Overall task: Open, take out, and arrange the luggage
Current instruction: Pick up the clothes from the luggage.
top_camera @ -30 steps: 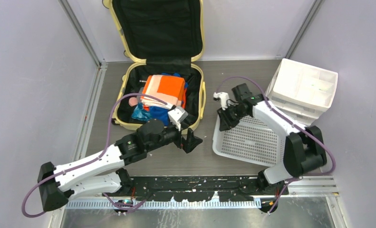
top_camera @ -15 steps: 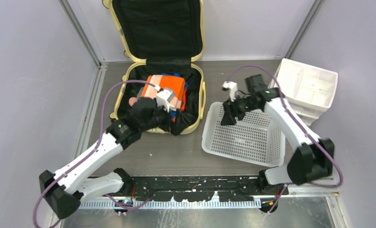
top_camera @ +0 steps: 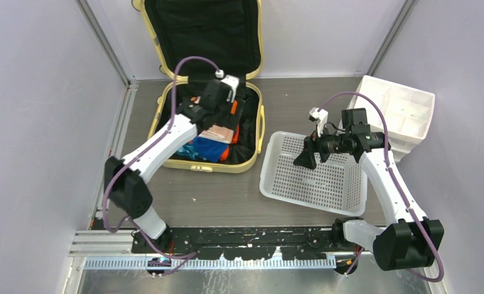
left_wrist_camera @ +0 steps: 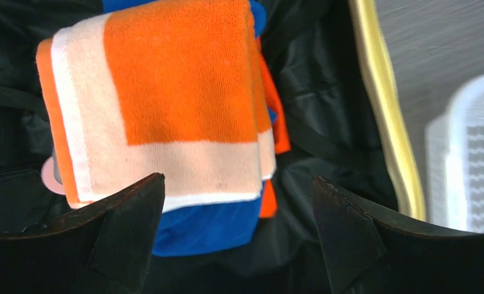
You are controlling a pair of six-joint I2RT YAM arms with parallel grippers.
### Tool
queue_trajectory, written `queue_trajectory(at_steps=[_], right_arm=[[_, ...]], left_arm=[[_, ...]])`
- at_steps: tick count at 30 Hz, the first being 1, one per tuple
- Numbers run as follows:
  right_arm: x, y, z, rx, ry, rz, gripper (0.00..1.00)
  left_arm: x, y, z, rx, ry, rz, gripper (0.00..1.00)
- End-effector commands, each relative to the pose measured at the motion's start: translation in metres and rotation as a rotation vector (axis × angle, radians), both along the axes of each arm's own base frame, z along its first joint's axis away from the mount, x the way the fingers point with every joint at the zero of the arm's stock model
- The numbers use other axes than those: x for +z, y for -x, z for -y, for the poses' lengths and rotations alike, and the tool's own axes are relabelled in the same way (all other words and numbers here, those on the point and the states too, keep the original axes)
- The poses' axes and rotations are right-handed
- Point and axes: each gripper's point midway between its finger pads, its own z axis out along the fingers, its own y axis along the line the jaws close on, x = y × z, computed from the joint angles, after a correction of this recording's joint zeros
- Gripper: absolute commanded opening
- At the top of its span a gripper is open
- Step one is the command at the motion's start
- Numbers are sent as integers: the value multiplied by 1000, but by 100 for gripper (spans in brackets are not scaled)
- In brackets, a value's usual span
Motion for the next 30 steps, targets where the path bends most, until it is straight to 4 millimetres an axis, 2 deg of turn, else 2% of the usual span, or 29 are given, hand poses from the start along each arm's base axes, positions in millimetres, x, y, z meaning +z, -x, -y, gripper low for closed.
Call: queue_trajectory(at_steps=[1, 6, 9, 11, 14, 20, 22, 26, 30], right_arm=[[9, -9, 3, -25, -1, 59, 82], [6, -13, 9, -55, 5, 54, 82], [2, -15, 11, -62, 11, 41, 83], [0, -16, 12, -67, 16, 35, 83], [-2, -17, 14, -73, 19, 28, 83], [-5, -18, 14, -75, 22, 19, 83], [-6, -18, 15, -75, 23, 15, 83], [-7, -18, 15, -76, 25, 11, 83], [-6, -18, 16, -79, 21, 13, 83]], left_arm=[[-18, -25, -5, 108, -251, 63, 90], [-45, -46, 10, 137, -361, 68, 89], [-59, -57, 16, 147, -380, 75, 83], [-71, -62, 19, 148, -397, 68, 82], [-81, -66, 18, 161, -431, 72, 82], [-88, -71, 9, 202, -500, 102, 69], [-83, -70, 11, 197, -483, 107, 57], [-69, -67, 14, 180, -439, 120, 26], [-59, -61, 13, 150, -432, 124, 16]])
